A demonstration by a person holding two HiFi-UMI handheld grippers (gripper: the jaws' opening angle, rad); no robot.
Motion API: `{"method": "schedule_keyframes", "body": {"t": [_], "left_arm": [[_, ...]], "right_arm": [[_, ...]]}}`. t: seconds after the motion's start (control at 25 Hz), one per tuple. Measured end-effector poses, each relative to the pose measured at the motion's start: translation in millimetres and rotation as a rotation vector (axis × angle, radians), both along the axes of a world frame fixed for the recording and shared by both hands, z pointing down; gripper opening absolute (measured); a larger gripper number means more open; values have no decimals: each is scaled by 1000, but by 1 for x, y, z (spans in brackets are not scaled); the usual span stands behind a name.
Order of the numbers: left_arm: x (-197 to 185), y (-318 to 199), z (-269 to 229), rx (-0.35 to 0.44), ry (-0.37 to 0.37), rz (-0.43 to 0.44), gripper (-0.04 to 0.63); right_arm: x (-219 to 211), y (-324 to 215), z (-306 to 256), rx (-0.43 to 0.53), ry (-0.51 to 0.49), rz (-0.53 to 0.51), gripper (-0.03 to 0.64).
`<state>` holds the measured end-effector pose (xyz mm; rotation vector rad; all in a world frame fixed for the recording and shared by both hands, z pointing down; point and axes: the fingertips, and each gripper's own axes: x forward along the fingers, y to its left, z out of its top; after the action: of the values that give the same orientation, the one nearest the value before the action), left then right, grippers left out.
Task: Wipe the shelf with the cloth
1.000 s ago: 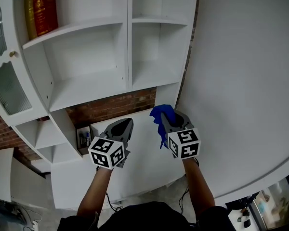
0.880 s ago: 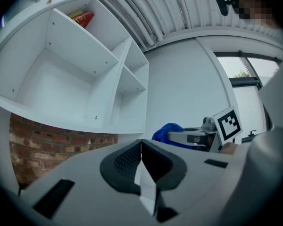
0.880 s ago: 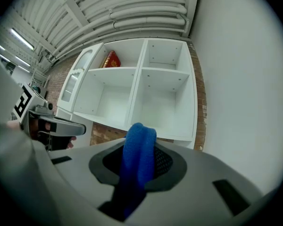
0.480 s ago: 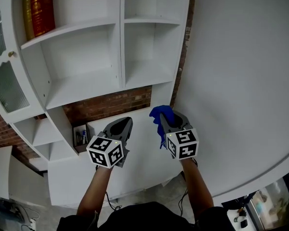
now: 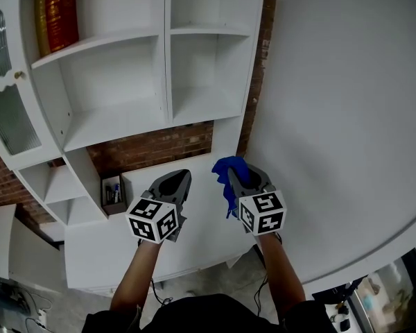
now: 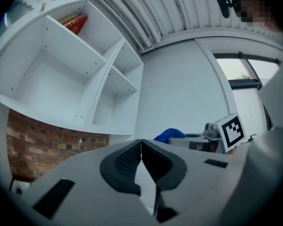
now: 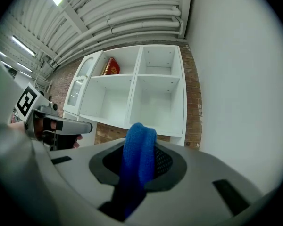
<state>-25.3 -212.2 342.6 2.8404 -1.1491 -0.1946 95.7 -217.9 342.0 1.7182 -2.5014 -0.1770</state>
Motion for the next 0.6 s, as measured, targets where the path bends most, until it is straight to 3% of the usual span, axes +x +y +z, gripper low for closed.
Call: {"method": "schedule_keyframes", "body": {"t": [0.6], "left_arm": [[18,58,11,-19,2,-46,17]], "right_arm": [[15,54,11,-8,-10,-58,98]]}}
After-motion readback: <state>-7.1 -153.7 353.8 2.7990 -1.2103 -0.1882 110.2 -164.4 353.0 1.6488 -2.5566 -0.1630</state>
